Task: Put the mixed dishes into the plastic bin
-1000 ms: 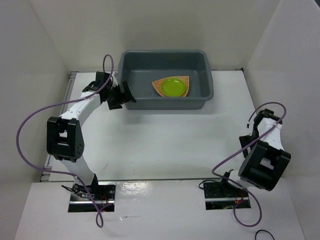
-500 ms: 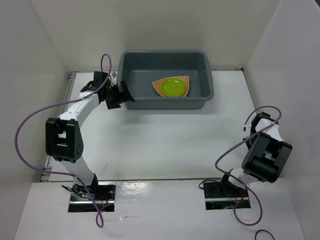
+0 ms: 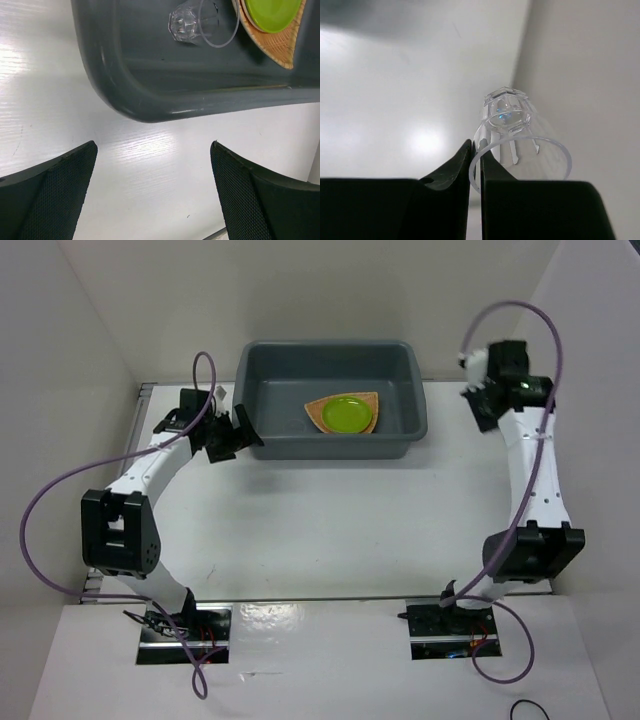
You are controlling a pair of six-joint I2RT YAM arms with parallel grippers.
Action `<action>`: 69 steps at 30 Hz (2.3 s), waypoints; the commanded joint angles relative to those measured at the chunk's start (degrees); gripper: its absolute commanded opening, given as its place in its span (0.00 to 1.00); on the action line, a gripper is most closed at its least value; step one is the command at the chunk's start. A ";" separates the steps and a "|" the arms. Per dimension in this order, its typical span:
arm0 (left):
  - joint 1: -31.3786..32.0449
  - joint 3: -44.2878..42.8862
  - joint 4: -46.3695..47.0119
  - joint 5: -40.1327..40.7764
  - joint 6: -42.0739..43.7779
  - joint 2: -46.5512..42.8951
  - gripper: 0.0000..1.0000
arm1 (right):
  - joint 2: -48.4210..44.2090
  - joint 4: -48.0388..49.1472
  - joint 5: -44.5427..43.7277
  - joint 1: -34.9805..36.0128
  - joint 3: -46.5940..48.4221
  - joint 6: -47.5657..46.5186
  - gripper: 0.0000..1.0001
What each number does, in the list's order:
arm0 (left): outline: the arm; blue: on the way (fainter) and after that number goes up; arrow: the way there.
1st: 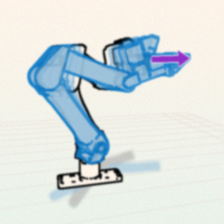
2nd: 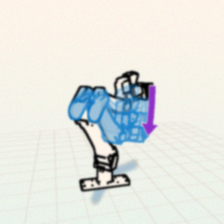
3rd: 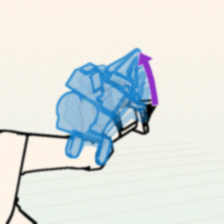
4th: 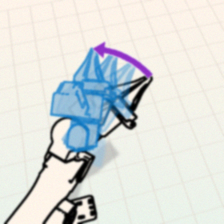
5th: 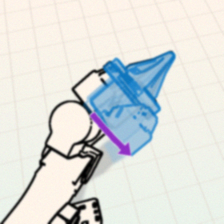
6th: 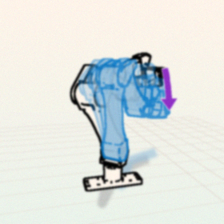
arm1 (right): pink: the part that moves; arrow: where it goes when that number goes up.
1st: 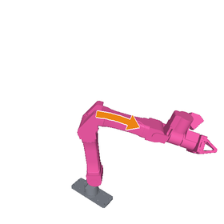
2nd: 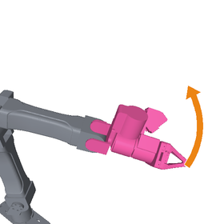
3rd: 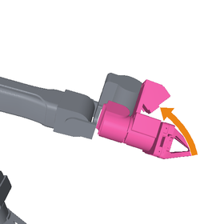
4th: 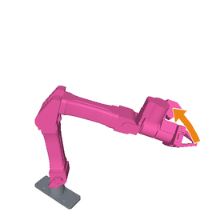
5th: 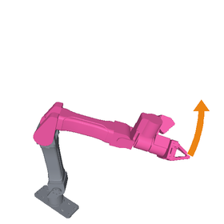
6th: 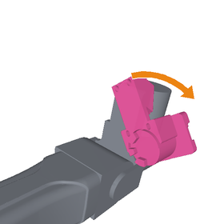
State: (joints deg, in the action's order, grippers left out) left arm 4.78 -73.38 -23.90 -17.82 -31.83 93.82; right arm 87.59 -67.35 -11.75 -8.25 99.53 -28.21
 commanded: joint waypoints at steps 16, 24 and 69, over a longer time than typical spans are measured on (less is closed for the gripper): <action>0.23 6.59 -5.98 10.87 -0.68 -16.65 1.00 | 61.28 -0.25 6.90 38.22 76.78 -6.06 0.00; 0.23 6.06 -11.86 13.95 -0.68 -20.26 1.00 | 68.41 21.90 10.24 42.00 77.75 -11.86 0.00; -3.46 4.48 -19.08 18.35 1.95 -21.57 1.00 | 76.96 35.88 13.94 43.41 79.95 -12.68 0.61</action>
State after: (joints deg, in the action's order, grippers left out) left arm 1.67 -67.13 -44.91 0.27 -31.38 71.88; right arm 170.08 -36.36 1.41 35.77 176.59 -44.60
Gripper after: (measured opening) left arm 0.999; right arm 0.595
